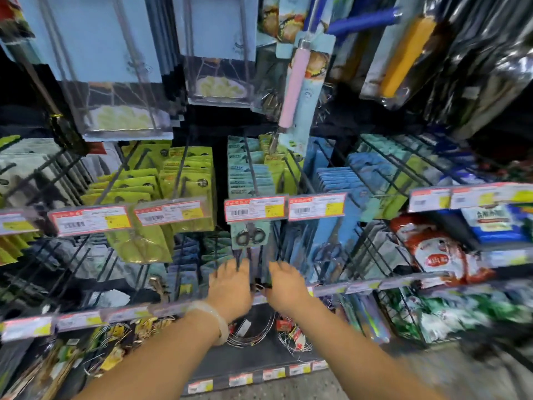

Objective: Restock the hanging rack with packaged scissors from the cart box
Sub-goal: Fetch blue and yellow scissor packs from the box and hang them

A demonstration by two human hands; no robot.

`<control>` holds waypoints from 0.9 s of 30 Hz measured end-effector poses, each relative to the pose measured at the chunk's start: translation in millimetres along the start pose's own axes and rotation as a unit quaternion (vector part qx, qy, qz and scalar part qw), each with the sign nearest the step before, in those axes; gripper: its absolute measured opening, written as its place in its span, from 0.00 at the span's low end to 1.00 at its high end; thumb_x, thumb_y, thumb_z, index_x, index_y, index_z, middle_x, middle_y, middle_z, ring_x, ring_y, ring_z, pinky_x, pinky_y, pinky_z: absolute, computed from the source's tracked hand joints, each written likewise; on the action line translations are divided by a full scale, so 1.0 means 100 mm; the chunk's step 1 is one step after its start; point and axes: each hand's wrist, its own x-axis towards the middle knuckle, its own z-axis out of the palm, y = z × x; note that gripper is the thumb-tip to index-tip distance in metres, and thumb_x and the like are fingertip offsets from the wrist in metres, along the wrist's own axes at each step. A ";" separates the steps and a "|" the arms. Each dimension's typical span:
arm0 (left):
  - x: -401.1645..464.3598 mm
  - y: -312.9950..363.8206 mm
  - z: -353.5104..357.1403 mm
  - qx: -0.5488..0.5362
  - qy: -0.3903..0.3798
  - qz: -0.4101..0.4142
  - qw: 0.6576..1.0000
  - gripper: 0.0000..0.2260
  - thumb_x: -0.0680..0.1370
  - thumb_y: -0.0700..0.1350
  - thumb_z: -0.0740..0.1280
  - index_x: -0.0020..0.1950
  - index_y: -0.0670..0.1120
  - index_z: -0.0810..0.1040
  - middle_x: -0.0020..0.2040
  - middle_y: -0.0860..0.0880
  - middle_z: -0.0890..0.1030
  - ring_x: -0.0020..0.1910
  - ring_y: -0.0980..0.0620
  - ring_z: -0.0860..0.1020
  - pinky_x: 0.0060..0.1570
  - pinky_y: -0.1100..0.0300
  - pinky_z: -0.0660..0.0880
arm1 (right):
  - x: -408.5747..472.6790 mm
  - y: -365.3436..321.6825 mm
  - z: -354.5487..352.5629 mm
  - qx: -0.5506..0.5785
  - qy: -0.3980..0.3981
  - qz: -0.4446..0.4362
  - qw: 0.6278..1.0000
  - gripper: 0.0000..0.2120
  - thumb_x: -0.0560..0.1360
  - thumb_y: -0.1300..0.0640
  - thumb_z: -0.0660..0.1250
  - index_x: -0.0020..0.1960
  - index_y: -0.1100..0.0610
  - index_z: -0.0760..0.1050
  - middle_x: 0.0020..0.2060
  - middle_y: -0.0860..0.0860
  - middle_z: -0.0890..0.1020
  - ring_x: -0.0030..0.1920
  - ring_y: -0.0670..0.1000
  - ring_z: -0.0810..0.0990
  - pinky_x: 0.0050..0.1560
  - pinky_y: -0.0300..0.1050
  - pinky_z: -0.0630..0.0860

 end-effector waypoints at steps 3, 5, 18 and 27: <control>0.01 0.60 -0.03 0.080 0.007 0.087 0.993 0.33 0.77 0.49 0.63 0.77 0.46 0.50 0.77 0.41 0.54 0.76 0.41 0.54 0.73 0.47 0.53 | -0.19 0.49 -0.10 -0.060 0.022 0.027 0.998 0.31 0.74 0.55 0.65 0.73 0.59 0.57 0.68 0.59 0.65 0.70 0.59 0.62 0.69 0.51 0.61; 0.02 1.04 -0.03 0.100 0.011 0.131 0.986 0.33 0.78 0.49 0.63 0.77 0.45 0.50 0.77 0.41 0.52 0.77 0.42 0.51 0.74 0.46 0.49 | -0.34 0.87 -0.23 -0.091 0.045 0.047 0.994 0.33 0.74 0.54 0.65 0.74 0.59 0.55 0.72 0.59 0.61 0.74 0.58 0.58 0.72 0.54 0.58; -0.24 4.24 0.42 0.140 0.017 0.333 0.932 0.29 0.78 0.46 0.62 0.76 0.46 0.54 0.77 0.41 0.54 0.77 0.41 0.51 0.75 0.45 0.50 | -1.99 3.61 -1.20 -0.112 0.134 0.270 0.947 0.27 0.74 0.56 0.64 0.70 0.59 0.60 0.66 0.59 0.67 0.69 0.59 0.65 0.66 0.53 0.65; -0.65 6.13 0.99 0.181 -0.018 0.480 0.858 0.27 0.80 0.48 0.59 0.77 0.48 0.55 0.77 0.42 0.54 0.77 0.43 0.53 0.74 0.47 0.51 | -3.16 5.09 -1.35 -0.038 0.132 0.446 0.884 0.25 0.73 0.58 0.66 0.67 0.58 0.63 0.63 0.59 0.69 0.68 0.61 0.65 0.66 0.54 0.64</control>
